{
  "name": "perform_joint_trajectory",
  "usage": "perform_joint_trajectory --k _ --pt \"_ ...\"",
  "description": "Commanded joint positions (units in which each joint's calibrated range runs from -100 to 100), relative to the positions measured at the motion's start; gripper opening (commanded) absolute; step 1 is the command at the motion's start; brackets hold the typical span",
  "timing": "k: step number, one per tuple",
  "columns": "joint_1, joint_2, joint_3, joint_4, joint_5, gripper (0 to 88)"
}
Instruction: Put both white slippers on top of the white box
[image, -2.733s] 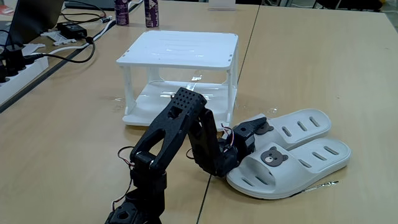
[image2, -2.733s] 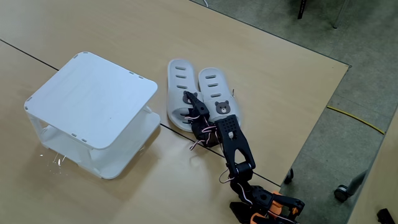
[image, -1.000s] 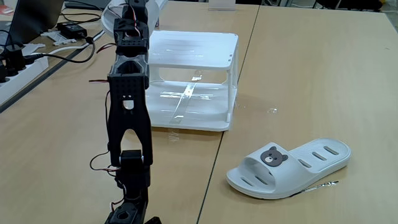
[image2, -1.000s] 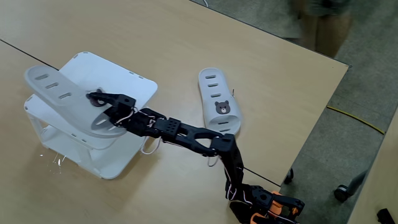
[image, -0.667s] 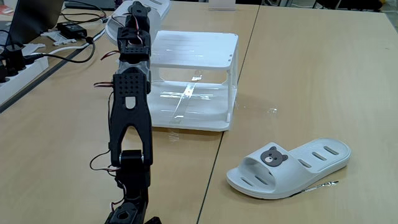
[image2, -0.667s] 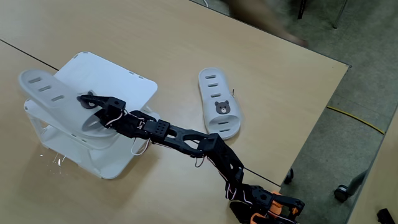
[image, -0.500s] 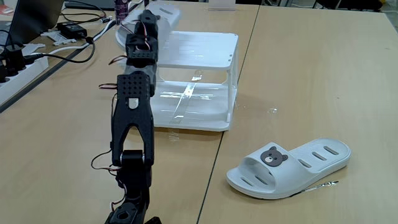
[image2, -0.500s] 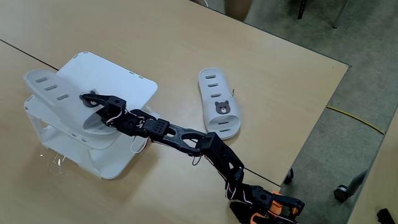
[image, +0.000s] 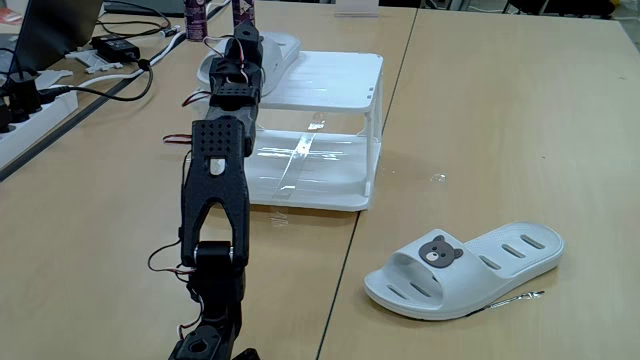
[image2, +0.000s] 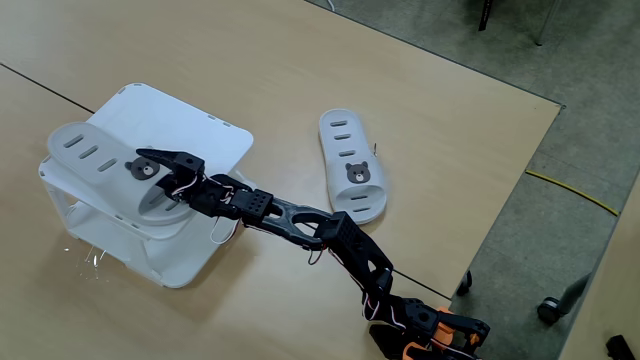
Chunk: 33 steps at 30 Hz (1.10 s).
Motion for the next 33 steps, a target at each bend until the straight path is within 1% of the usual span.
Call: perform_joint_trajectory --k 1,3,6,9,16,20,33 --pt "-0.01 -1.79 -4.5 -0.23 0.42 18.1" --pt "-0.09 -2.05 -2.43 -0.23 0.42 18.4" --pt "-0.18 -2.13 -2.43 -0.23 0.42 22.1" --pt "-0.18 -3.81 -1.62 0.63 0.42 21.6" --pt "0.56 -10.63 7.4 5.55 0.42 21.6" --pt "0.48 -11.22 7.31 6.33 0.42 21.6" --pt "0.48 -21.23 7.58 17.37 0.42 21.6"
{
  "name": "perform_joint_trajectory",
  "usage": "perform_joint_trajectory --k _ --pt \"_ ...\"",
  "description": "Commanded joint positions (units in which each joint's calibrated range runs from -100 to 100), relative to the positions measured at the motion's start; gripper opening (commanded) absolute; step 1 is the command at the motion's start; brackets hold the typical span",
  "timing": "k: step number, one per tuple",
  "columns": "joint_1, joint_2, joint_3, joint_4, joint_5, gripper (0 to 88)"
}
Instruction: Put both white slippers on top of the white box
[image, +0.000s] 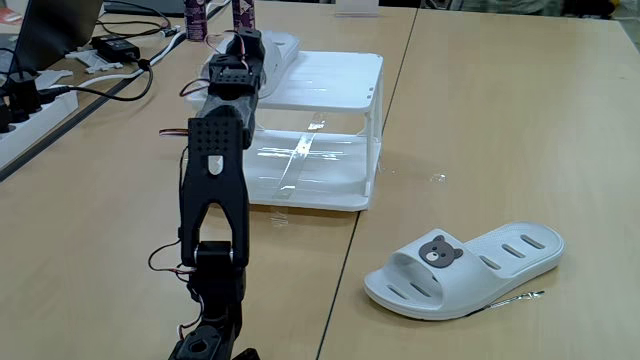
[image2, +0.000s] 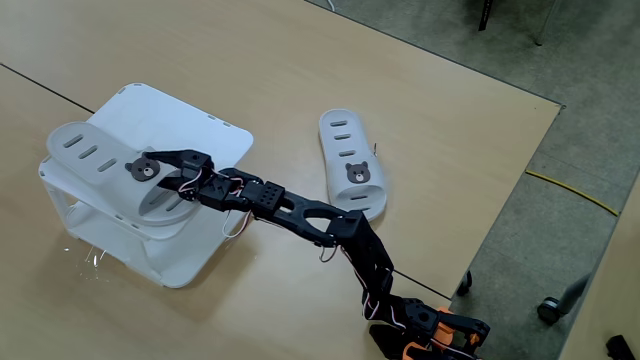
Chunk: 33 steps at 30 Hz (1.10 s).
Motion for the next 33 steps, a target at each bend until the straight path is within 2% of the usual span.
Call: perform_joint_trajectory --k 1,6,19,23,28,33 --pt "0.11 -11.27 -0.41 2.79 0.42 21.6" --pt "-0.3 -15.39 1.93 7.62 0.42 21.6" --pt "0.35 -41.06 31.97 7.62 0.42 21.6" --pt "12.52 -54.1 44.69 7.53 0.42 22.1" --pt "29.14 -68.74 71.31 7.19 0.42 22.2" --pt "30.62 -80.52 92.69 6.84 0.42 21.7"
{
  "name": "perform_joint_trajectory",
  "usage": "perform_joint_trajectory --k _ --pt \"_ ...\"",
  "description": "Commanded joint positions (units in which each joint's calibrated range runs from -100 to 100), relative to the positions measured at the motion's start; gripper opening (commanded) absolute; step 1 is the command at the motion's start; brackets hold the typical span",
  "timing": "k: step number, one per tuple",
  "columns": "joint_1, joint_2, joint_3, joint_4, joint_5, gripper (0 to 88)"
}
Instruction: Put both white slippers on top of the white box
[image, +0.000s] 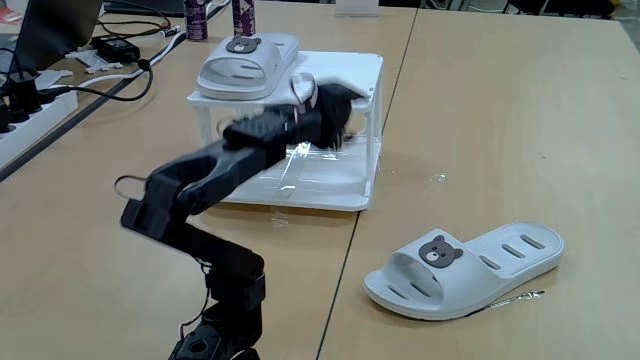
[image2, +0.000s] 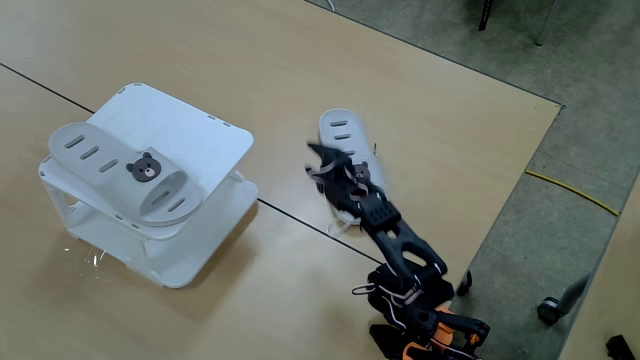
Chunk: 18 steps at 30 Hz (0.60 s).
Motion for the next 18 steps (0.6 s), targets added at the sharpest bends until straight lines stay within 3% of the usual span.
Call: perform_joint_trajectory --k 1,9,10,12,18 --pt "0.58 -11.53 12.37 -0.63 0.42 21.7" --pt "0.91 -16.92 26.54 -0.63 0.42 21.6" --pt "0.91 -16.49 27.8 -0.71 0.42 20.4" --pt "0.91 -14.05 28.88 -3.13 0.42 1.8" --pt "0.99 -5.14 31.68 -9.6 0.42 0.8"
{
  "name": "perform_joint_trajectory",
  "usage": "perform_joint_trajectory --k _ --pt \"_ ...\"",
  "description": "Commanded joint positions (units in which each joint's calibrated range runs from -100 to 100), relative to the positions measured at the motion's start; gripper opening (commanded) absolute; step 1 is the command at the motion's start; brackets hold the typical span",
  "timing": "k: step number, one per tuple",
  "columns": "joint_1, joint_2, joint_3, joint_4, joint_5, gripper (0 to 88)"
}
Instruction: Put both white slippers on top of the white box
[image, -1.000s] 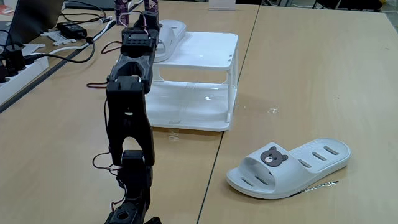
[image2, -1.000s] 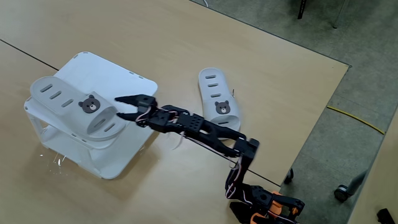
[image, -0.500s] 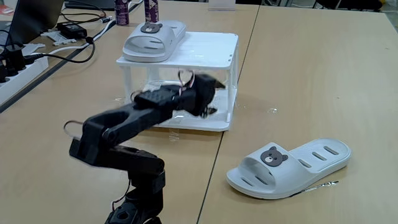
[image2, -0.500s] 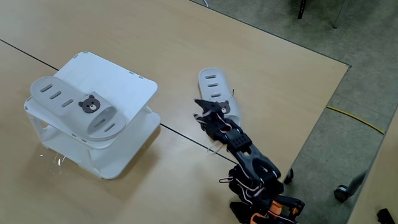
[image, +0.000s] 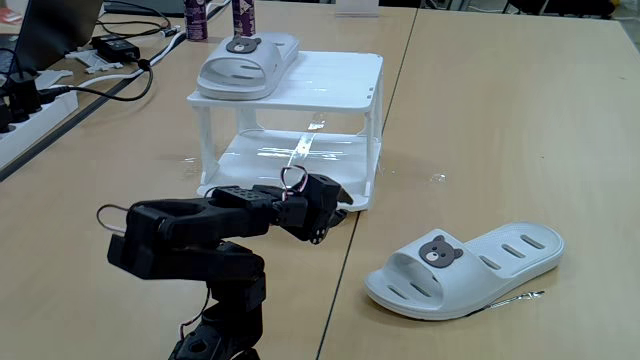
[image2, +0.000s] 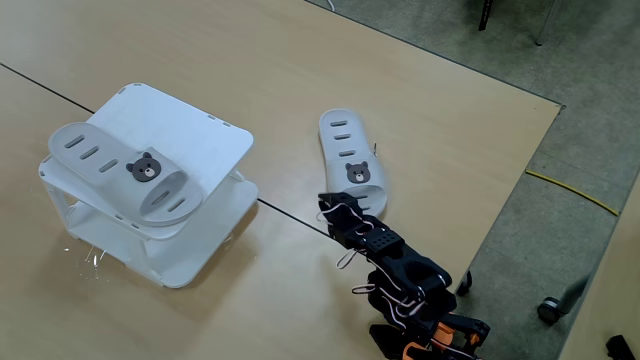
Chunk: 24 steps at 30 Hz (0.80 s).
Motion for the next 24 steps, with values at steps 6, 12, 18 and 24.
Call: perform_joint_trajectory --k 6,12,18,24 --pt "3.01 16.73 7.63 -30.86 0.42 0.8" --pt "13.13 32.04 7.54 -45.53 0.42 0.8" --pt "15.76 39.53 7.54 -52.95 0.42 1.1" --pt "15.68 43.91 7.63 -61.15 0.42 18.3"
